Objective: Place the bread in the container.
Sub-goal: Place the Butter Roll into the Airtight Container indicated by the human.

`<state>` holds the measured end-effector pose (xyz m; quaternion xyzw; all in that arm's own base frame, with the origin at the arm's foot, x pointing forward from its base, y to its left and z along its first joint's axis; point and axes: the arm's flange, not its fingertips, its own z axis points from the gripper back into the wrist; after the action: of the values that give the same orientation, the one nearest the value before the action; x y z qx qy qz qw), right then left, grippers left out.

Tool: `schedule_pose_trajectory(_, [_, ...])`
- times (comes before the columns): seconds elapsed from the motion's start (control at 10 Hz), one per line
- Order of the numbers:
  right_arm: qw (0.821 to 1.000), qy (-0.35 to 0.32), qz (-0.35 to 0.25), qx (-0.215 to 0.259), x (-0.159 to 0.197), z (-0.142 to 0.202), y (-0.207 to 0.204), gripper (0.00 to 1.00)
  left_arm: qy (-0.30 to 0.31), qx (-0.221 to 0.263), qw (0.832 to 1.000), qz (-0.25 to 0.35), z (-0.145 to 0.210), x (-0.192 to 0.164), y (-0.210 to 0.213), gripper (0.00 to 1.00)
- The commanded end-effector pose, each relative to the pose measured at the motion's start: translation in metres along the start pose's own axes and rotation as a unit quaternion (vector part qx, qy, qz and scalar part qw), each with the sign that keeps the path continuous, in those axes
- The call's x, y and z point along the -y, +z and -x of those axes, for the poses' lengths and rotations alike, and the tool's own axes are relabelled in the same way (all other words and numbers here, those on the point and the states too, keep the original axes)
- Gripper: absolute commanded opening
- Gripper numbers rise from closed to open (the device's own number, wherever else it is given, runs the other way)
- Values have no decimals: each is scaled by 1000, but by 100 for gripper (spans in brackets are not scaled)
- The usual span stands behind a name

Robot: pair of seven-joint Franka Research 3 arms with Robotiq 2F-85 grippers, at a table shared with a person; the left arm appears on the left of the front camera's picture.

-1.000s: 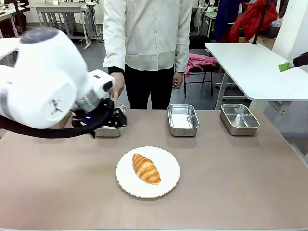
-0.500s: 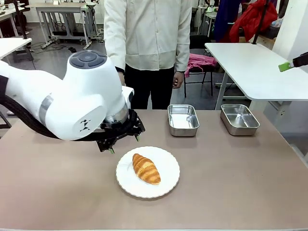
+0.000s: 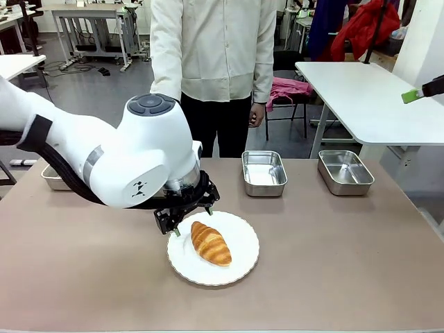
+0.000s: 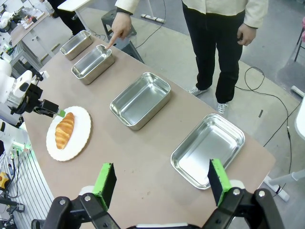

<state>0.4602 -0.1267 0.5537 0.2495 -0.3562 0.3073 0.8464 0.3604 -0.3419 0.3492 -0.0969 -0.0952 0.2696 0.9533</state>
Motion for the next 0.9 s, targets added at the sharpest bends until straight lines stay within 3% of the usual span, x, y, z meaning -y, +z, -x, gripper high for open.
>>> schedule_pose_trajectory(0.0, [1000, 6, -2, 1, -1, -1, 1, 100, -1, 12, 1000, 4, -2, -3, 8, 100])
schedule_pose_trajectory(0.8, [1000, 6, -2, 1, -1, -1, 1, 100, -15, -27, 1000, -1, 21, 15, -37, 100])
